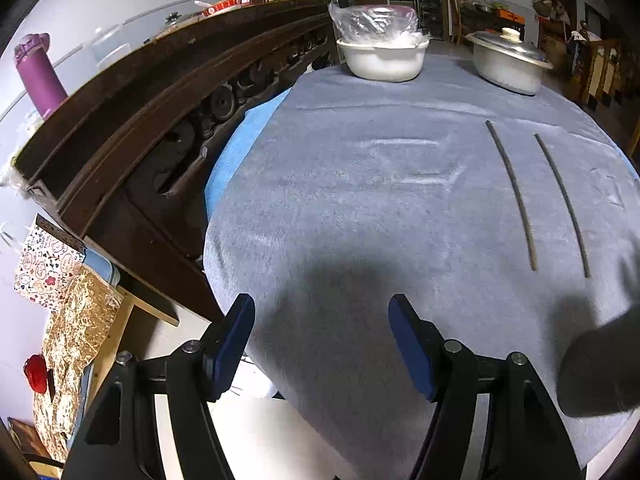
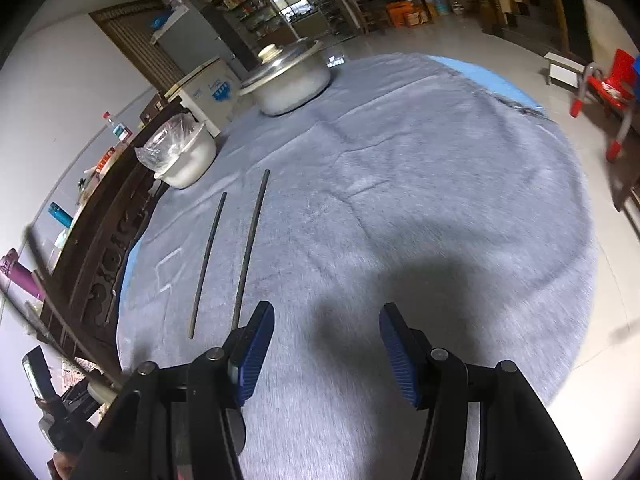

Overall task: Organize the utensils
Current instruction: 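Close the left gripper on one chopstick while the right gripper closes on the other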

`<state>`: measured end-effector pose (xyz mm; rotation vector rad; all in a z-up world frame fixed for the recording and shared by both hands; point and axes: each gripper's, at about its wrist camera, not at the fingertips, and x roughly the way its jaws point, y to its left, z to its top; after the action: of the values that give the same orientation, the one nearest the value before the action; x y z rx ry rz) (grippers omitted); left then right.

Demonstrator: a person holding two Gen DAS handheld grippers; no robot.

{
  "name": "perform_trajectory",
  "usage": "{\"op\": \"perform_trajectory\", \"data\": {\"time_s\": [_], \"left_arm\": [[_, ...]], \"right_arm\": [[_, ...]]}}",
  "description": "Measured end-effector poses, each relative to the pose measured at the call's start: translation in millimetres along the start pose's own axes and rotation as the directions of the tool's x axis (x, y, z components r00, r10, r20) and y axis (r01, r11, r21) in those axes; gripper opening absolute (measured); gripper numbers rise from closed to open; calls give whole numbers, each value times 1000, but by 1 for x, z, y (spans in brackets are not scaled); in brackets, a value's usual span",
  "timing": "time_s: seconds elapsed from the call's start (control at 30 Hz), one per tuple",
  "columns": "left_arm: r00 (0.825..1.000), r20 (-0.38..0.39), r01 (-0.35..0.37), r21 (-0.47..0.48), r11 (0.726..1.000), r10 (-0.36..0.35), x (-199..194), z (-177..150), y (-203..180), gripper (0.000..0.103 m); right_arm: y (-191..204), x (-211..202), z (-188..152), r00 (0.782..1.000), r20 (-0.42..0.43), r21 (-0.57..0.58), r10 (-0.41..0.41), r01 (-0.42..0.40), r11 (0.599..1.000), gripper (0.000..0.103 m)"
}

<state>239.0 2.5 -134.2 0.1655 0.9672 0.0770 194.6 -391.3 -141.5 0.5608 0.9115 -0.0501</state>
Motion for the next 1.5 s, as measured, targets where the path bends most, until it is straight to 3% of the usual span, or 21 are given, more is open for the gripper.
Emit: {"op": "perform_trajectory", "data": {"time_s": [0.13,0.43,0.7,1.03,1.2,1.33,1.5], "left_arm": [[999,-31,19,7,1000,-19,20,18,4,70],[992,-89,91,54,994,-86,64,63,-10,70],[987,-92,144,110,983,-134,79,104,-38,70],[982,-101,171,141,975,-158,91,144,-63,70],[973,-95,223,155,962,-211,92,158,-86,69],[954,-110,295,154,943,-280,97,173,-115,48],[927,-148,367,163,916,-345,107,187,-153,47]], "right_arm": [[13,26,26,998,-38,-58,-51,48,997,59],[60,89,84,987,-147,-188,-60,32,982,59],[95,151,128,968,-235,-203,-88,40,978,59],[122,212,145,907,-338,-250,-251,171,953,33],[126,211,136,913,-279,-322,-299,205,924,9],[117,202,128,924,-276,-325,-264,169,931,8],[98,187,121,928,-288,-333,-237,135,933,8]]}}
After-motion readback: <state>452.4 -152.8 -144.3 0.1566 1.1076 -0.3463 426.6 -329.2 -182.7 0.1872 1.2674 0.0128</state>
